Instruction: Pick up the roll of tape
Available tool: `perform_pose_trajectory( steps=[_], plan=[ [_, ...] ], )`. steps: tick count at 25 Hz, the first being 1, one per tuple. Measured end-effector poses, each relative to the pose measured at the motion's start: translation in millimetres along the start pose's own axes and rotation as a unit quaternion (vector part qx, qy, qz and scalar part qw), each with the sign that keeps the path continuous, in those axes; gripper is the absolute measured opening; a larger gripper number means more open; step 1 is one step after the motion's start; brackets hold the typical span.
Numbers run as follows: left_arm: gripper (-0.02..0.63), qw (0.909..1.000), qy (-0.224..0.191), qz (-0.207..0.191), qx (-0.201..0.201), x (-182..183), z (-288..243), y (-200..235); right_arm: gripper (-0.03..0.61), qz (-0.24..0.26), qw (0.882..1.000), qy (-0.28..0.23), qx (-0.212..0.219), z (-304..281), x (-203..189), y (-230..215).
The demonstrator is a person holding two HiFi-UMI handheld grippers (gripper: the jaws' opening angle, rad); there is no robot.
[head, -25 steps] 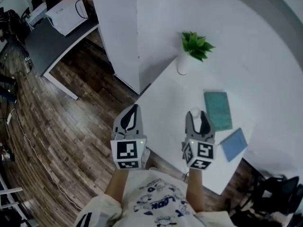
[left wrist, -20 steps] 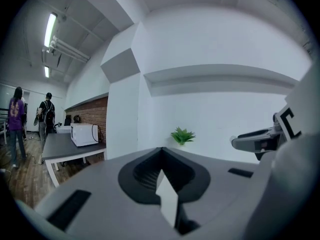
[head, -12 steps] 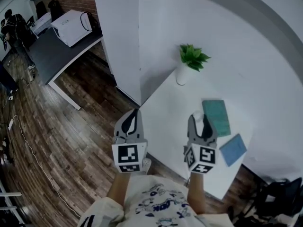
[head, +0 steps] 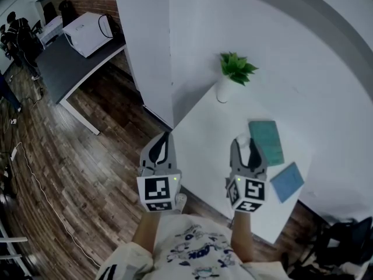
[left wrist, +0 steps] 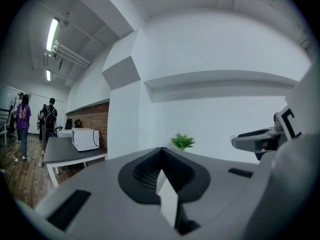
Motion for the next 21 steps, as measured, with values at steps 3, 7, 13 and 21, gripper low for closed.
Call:
perform_pose_trajectory(
  steps=[3,7,13,21],
  plan=[
    [0.000,1.0000,0.000,-0.001,0.001,-0.1,-0.2,-0.1,0.196,-0.002,1.000,0.005,0.004,-0.1,-1.2,0.5],
    [0.000,1.0000,0.002,0.000,0.002,-2.1,-0.8,-0.4,0.196,-0.001,1.000,0.000,0.002,-0.2,-0.6,-1.0],
    [0.000,1.0000,0.006,0.002,0.004,-2.6,-4.2,-0.6,0.196,0.000,1.000,-0.003,0.003,-4.5,0.2,-3.1],
    [0.000,0.9999,0.011,0.004,0.003,-4.1,-7.5,-4.5,0.196,0.001,1.000,0.005,0.008,-7.6,-2.3,-5.3]
  ],
)
Point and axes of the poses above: the fingertips, and each gripper's own axes: z backward along the fingers, y to its left, x out of its top, the point moved 8 cm from there along z, backward along the fingers, and after that the axes turned 15 degrees about y, right-handed, at the moved point
